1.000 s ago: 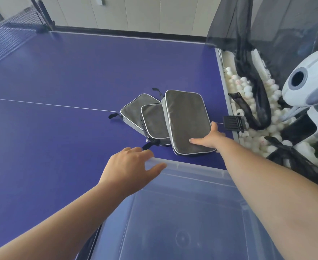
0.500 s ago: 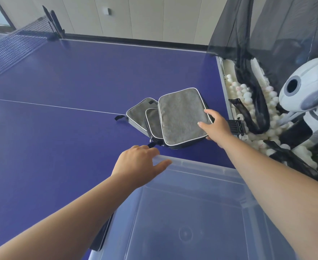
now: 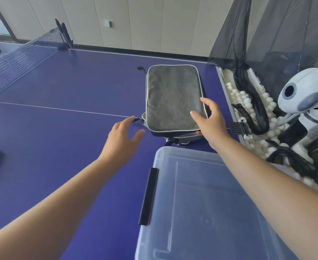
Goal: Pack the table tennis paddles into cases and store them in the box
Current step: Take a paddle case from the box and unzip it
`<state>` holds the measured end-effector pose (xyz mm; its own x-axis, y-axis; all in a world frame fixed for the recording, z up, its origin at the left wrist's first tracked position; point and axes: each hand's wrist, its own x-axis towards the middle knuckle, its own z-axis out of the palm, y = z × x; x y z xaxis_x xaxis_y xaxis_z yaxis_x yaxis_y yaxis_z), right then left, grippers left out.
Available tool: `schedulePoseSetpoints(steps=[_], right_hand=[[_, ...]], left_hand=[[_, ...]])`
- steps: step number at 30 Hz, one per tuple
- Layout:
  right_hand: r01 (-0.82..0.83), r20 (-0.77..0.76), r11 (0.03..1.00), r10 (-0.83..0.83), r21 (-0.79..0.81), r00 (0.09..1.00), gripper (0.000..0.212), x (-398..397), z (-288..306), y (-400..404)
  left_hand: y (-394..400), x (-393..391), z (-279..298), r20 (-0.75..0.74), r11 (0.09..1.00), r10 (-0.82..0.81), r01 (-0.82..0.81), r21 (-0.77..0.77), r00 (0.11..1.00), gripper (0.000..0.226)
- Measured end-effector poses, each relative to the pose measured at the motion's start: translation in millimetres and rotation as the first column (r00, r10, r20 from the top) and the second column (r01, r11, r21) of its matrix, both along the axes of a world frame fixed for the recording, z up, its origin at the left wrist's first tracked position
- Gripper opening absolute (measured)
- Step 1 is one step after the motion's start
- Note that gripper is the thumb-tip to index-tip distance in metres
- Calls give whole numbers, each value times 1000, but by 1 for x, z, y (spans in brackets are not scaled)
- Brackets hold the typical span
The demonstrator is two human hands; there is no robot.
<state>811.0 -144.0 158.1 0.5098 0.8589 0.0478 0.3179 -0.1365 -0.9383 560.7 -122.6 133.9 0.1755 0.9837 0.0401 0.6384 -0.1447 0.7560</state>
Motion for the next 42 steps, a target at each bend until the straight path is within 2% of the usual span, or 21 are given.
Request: schedulePoseSetpoints(steps=[4, 12, 16, 18, 23, 27, 30, 32, 34, 38, 40, 42], right_hand=[[-61, -48, 997, 62, 38, 997, 48, -77, 5, -11], [-67, -116, 998, 64, -21, 991, 49, -246, -30, -51], [-81, -139, 992, 67, -97, 988, 52, -314, -46, -64], [-105, -152, 987, 86, -120, 985, 57, -340, -50, -68], [-129, -124, 977, 109, -167, 986, 75, -376, -59, -73], [-168, -42, 955, 163, -245, 986, 84, -383, -70, -70], [-209, 1, 910, 224, -357, 975, 90, -386, -79, -63], [-208, 34, 899, 239, -384, 970, 84, -386, -79, -57], [-157, 78, 927, 194, -340, 978, 76, -384, -69, -49], [-46, 237, 993, 70, -106, 969, 61, -377, -30, -26], [-87, 302, 996, 83, -1, 950, 53, -376, -8, -12], [-144, 326, 989, 124, 37, 937, 45, -377, 12, 1]], left_hand=[[16, -62, 14, 143, 986, 119, -100, -131, 983, 54], [39, -206, 12, 199, 958, 68, -8, -288, 978, 66], [42, -271, 0, 244, 910, 110, 1, -415, 964, 75], [39, -296, -2, 268, 891, 124, 12, -453, 955, 72], [35, -340, -17, 357, 834, 119, 102, -543, 927, 26], [31, -357, -26, 427, 812, 182, 109, -573, 886, 25], [25, -363, -28, 442, 841, 226, 55, -538, 868, 27], [21, -366, -27, 435, 872, 216, 28, -489, 874, 28], [17, -370, -23, 403, 901, 175, 19, -434, 898, 27], [12, -374, -17, 397, 929, 141, 17, -369, 907, 27], [9, -374, -17, 415, 936, 132, 25, -352, 900, 26], [6, -374, -20, 424, 943, 123, 28, -332, 898, 26]])
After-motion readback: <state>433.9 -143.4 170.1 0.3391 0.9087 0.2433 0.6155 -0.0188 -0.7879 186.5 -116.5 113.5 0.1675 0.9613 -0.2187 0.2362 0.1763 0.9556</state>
